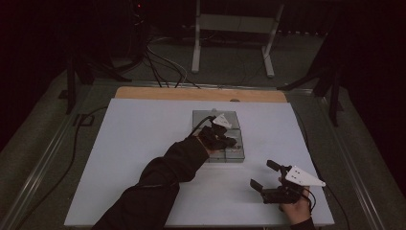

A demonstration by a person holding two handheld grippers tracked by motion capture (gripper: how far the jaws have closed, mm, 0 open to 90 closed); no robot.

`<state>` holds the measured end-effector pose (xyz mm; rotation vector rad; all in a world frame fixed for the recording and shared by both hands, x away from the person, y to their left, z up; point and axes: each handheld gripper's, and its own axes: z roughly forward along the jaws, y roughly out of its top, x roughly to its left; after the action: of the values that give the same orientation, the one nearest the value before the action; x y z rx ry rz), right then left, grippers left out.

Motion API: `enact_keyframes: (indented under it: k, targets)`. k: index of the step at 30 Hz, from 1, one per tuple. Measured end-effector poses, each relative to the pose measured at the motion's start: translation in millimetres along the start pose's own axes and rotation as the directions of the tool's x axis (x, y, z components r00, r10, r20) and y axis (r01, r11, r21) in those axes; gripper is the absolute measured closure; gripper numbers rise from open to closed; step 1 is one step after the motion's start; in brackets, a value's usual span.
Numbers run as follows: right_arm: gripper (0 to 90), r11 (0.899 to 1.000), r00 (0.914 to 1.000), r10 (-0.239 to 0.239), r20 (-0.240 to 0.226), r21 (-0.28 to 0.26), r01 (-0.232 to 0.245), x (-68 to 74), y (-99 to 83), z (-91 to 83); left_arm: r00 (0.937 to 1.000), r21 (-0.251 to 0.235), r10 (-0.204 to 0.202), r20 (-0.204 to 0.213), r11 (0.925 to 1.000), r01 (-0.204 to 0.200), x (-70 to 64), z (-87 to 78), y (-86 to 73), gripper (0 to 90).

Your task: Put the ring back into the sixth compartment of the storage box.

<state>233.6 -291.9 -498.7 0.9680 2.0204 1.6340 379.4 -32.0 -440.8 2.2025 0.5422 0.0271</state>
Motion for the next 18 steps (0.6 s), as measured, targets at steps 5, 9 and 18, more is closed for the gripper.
enact_keyframes:
  k: [5, 9, 18]
  targets:
    - [0.0, 1.0, 1.0, 0.003, -0.001, -0.003, -0.003, 0.0, 0.1, -0.7, 1.0, 0.01, -0.009, 0.001, 0.9999, 0.009, 1.9, 6.3, -2.3, 88.2]
    - [0.0, 1.0, 1.0, 0.004, 0.001, -0.002, -0.004, -0.4, -0.1, -0.5, 0.9998, 0.024, -0.015, -0.015, 0.9996, 0.016, 4.3, 12.5, -4.5, 88.1]
    - [0.0, 1.0, 1.0, 0.005, 0.001, -0.002, -0.005, -0.3, 0.0, -1.0, 0.9981, 0.058, -0.019, -0.06, 0.9981, 0.022, 6.8, 24.8, -9.7, 88.0]
